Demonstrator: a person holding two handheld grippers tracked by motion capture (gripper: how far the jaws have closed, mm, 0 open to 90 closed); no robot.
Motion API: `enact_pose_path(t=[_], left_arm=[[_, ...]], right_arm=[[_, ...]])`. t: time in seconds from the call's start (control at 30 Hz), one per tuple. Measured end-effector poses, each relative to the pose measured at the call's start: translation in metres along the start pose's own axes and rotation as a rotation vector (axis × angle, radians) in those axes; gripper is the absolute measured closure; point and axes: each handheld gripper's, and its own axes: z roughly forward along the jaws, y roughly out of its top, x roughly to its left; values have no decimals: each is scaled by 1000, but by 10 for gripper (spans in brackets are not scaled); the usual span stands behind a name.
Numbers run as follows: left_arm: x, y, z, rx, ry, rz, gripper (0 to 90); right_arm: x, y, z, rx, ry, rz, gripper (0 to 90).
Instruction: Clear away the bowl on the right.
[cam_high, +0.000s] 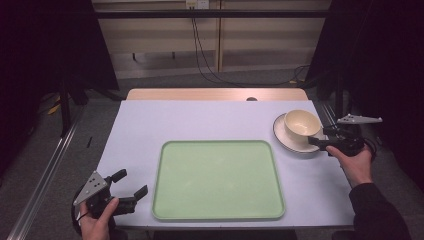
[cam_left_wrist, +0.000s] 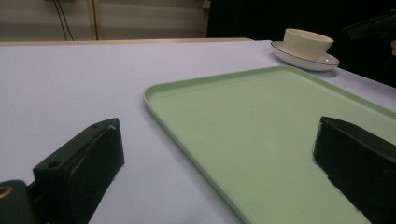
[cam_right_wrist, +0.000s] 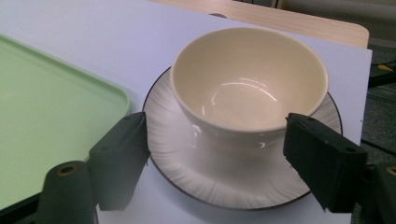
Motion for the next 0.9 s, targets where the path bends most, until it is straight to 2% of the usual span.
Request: enact_pose_path(t=[0.13, 0.23, 0.47, 0.5, 0.63, 0.67, 0.9], left_arm=[[0, 0, 0, 0, -1, 0, 19], [0, 0, 0, 0, -2, 1, 19], [0, 0, 0, 0, -1, 0, 19], [0, 0, 0, 1, -2, 1, 19], [0, 0, 0, 1, -2, 0, 19], [0, 0, 0, 1, -4, 0, 19], [0, 0, 0, 3, -4, 1, 19]], right_arm=[[-8, 6, 9, 33, -9, 29, 245], [-11, 9, 12, 52, -28, 25, 245], [-24, 25, 19, 77, -37, 32, 239], [-28, 28, 24, 98, -43, 37, 240], [-35, 30, 33, 117, -54, 48, 264], [-38, 30, 40, 140, -73, 51, 279], [-42, 27, 59, 190, -118, 69, 341]])
